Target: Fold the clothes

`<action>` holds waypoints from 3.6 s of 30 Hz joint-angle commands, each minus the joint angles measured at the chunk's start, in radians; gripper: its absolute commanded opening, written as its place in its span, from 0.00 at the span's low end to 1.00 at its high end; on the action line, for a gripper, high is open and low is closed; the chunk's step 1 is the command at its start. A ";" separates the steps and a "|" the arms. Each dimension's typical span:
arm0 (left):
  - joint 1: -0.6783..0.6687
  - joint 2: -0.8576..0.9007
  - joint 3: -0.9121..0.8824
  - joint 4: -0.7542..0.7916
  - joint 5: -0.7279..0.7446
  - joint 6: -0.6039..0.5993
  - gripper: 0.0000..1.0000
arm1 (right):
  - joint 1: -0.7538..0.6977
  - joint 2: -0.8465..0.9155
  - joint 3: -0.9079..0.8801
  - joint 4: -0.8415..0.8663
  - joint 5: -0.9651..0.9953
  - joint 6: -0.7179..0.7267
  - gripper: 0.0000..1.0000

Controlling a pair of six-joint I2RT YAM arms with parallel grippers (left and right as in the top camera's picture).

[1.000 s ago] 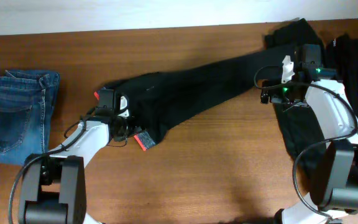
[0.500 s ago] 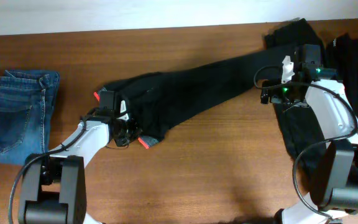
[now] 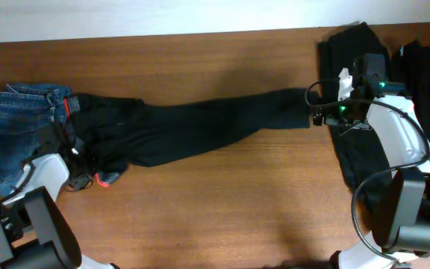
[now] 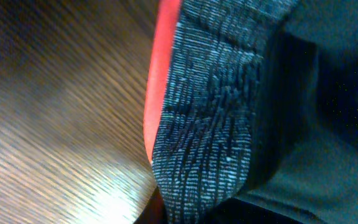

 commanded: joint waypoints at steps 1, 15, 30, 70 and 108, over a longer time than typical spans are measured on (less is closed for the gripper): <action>0.003 -0.008 0.000 0.002 0.029 0.047 0.00 | -0.006 -0.004 0.008 0.029 0.011 -0.002 0.97; -0.049 -0.008 0.000 0.000 0.023 0.047 0.01 | -0.006 0.160 0.005 0.139 -0.166 -0.046 0.98; -0.048 -0.008 0.000 0.000 0.021 0.047 0.01 | 0.028 0.355 0.005 0.195 -0.307 -0.070 0.26; -0.049 -0.008 0.000 -0.017 0.022 0.046 0.02 | 0.036 0.223 0.116 0.245 -0.014 0.109 0.77; -0.048 -0.008 0.000 -0.016 0.021 0.047 0.04 | 0.024 0.160 0.243 -0.068 0.066 0.189 0.04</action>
